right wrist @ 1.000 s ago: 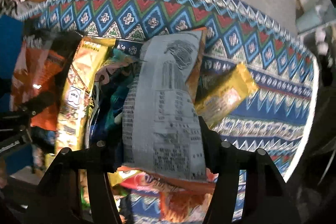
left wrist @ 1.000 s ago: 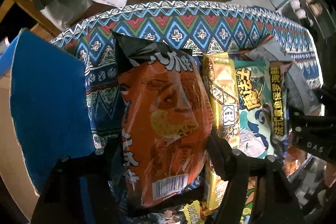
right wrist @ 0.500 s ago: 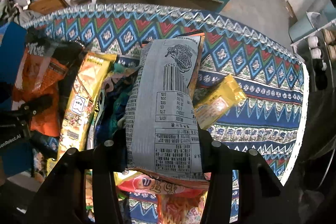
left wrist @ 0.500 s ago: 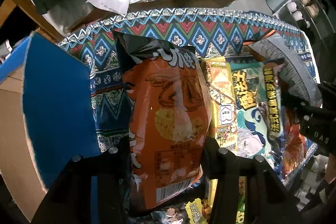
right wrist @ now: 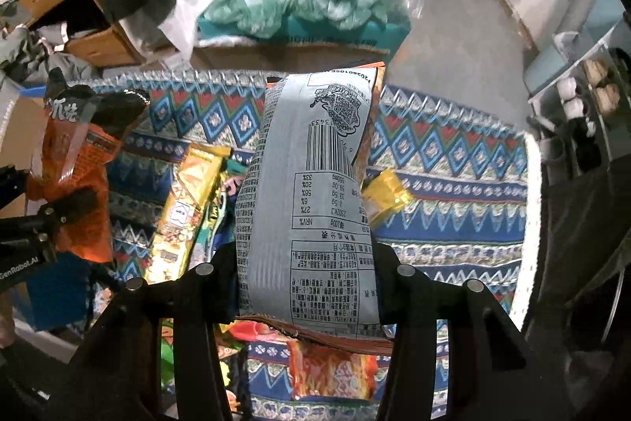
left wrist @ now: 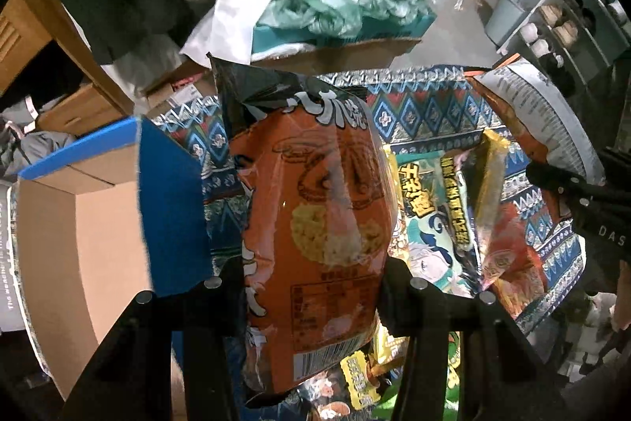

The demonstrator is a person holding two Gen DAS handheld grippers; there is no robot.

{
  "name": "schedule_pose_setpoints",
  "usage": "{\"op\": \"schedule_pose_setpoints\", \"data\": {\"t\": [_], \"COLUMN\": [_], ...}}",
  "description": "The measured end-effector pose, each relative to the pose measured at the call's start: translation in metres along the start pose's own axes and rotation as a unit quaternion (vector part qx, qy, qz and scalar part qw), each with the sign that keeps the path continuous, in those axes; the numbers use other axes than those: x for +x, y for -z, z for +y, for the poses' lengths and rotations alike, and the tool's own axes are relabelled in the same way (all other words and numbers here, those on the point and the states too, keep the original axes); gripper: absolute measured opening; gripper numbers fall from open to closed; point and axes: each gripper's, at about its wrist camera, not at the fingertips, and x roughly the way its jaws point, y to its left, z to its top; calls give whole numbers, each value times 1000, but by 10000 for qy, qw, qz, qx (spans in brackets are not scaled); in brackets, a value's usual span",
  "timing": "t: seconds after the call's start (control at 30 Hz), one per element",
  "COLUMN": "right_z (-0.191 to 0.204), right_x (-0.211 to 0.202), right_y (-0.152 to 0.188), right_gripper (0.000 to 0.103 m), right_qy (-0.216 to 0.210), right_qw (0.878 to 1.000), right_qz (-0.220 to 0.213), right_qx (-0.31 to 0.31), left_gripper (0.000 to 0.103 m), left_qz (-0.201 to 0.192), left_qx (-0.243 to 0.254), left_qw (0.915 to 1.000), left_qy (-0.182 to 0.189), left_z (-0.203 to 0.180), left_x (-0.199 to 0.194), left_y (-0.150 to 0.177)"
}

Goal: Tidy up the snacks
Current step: 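Lift both bags and carry them over the open cardboard box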

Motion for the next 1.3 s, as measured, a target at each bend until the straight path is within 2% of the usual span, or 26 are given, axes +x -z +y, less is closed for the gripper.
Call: {"op": "schedule_pose_setpoints", "data": {"t": [0.37,0.57,1.07,1.3], "right_z": [12,26,81,122], "right_x": [-44,-60,-87,-81], "right_y": [6,10,8,-1], "right_gripper": [47,47,47,47], "right_qy": [0,-153,-564,-756], "right_qw": [9987,9977,9926,9891], "right_qz": [-487,-621,-839,-747], "right_qx": [-147,-220,-670,-1021], "left_gripper": [50,50,50,50], "left_qz": [-541,-748,-889,-912], "left_qx": [37,17,-313,-581], "left_qw": [9985,9971,9955,9941], "left_qy": [-123,-114,-97,-114], "left_z": [15,23,61,92], "left_x": [-55,-78,-102,-110], "left_y": [4,7,35,48]}}
